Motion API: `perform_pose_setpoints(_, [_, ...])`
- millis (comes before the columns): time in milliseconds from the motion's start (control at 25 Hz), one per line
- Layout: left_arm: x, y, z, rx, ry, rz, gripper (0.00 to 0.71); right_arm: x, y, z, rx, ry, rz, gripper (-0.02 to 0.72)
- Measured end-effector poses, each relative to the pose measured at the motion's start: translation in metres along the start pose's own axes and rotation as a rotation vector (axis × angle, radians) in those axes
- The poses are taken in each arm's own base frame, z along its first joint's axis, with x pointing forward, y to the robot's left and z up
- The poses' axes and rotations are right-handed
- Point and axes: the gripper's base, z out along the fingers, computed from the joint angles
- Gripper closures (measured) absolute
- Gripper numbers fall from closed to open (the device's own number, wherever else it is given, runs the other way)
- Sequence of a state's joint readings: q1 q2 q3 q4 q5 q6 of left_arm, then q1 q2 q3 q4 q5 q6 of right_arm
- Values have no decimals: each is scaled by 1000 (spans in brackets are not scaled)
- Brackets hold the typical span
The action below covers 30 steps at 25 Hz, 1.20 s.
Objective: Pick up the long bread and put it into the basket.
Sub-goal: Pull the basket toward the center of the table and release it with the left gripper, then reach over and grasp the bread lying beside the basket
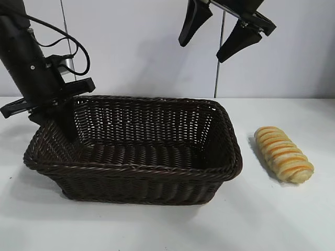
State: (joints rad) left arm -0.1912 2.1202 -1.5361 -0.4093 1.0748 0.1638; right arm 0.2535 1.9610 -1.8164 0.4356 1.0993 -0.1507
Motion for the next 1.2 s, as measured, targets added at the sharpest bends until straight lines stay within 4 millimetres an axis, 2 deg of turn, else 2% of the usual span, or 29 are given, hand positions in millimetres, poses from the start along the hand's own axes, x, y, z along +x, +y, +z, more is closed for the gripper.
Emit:
perform_pose_setpoints(120, [0,0,0,-1,-1,1,219,0,0,0,0,0,0,113])
perform_pose_setpoints(320, [3,-2,-13,-26,-9,27,202,0,0,0,0,0,0,113])
perform_pose_setpoints(520, [10,-13,-51,-66,-72,81,202,0,0,0,0,0,0,113])
perform_pose_setpoints(880, [37,-40,-121,-33,-219,93,202,0,0,0,0,1,0,113])
perform_pose_setpoints(1040, [51,-49,-128,37,-237,65,202,0,0,0,0,1,0,113])
perform_pose_setpoints(1200, [58,-52,-120,127,-250,7,202,0,0,0,0,1,0,113])
